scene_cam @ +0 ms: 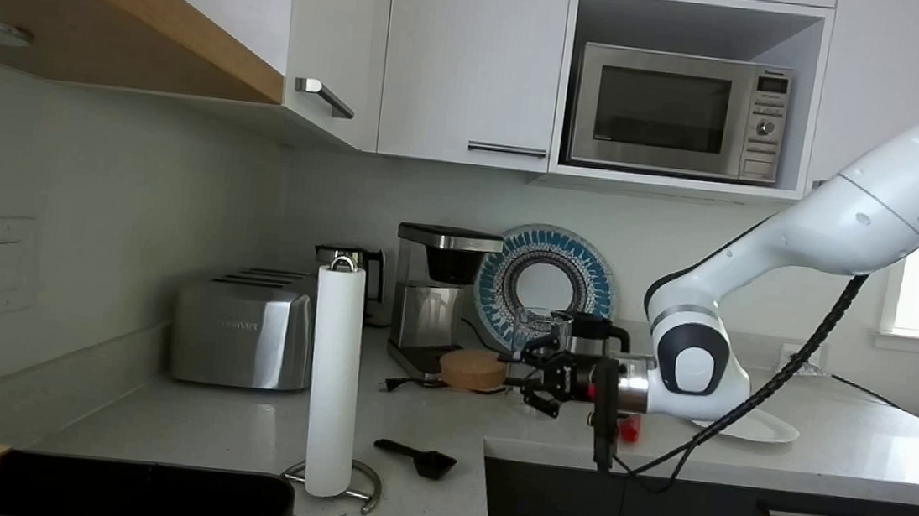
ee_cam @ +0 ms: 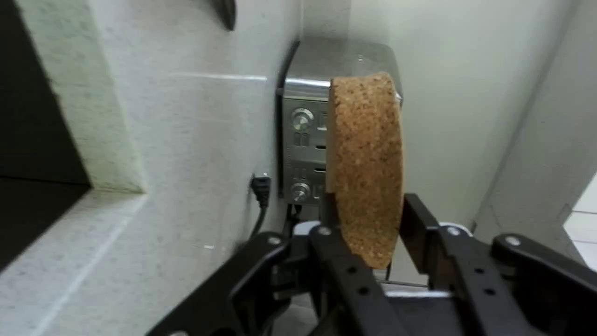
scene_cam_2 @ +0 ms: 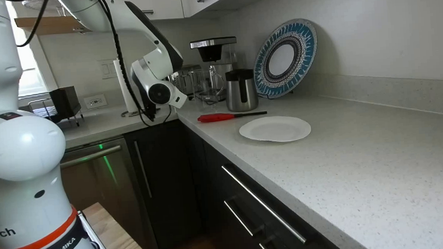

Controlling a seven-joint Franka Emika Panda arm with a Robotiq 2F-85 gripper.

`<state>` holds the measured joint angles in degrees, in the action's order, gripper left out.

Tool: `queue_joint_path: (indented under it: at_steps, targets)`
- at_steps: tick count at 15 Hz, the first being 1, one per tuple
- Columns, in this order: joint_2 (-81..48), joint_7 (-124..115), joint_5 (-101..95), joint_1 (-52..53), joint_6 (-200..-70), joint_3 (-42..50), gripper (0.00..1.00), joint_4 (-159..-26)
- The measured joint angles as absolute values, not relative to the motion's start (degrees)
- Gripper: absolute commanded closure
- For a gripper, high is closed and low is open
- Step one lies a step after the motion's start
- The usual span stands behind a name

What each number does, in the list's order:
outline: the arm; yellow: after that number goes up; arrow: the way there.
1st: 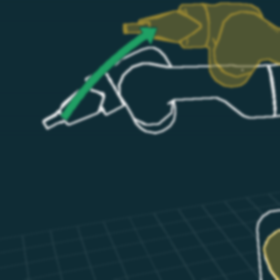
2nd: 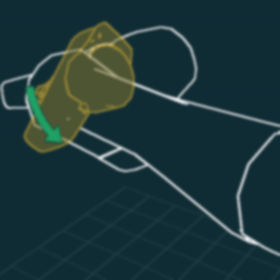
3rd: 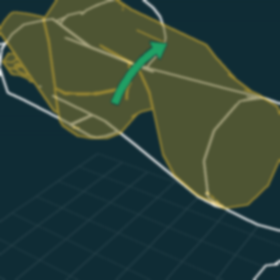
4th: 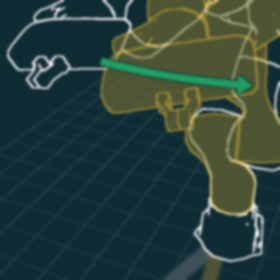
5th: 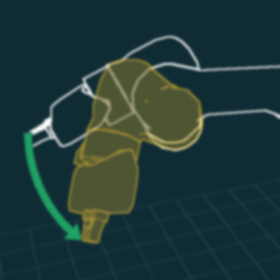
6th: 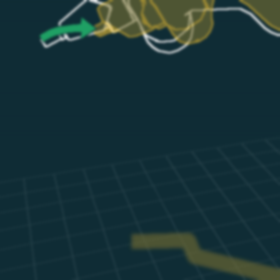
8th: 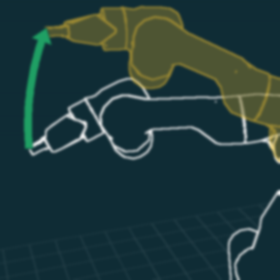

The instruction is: Move the brown jar lid to the edge, the put it on the transparent jar

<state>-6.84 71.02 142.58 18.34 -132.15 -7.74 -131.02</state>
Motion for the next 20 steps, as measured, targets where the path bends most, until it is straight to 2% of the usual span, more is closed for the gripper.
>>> queue_joint_path:
  at_steps: [5, 13, 19, 20]
  targets:
    - [2.5, 61.5, 142.0, 17.1, -134.7, -8.5, 0.88, -129.7]
    - [12.2, 47.0, 133.9, 13.6, -155.6, -10.8, 0.88, -125.8]
    - [14.2, 42.1, 128.0, 12.7, -163.8, -10.1, 0.88, -126.1]
    - [14.1, 42.4, 127.9, 12.6, -163.9, -9.9, 0.63, -126.2]
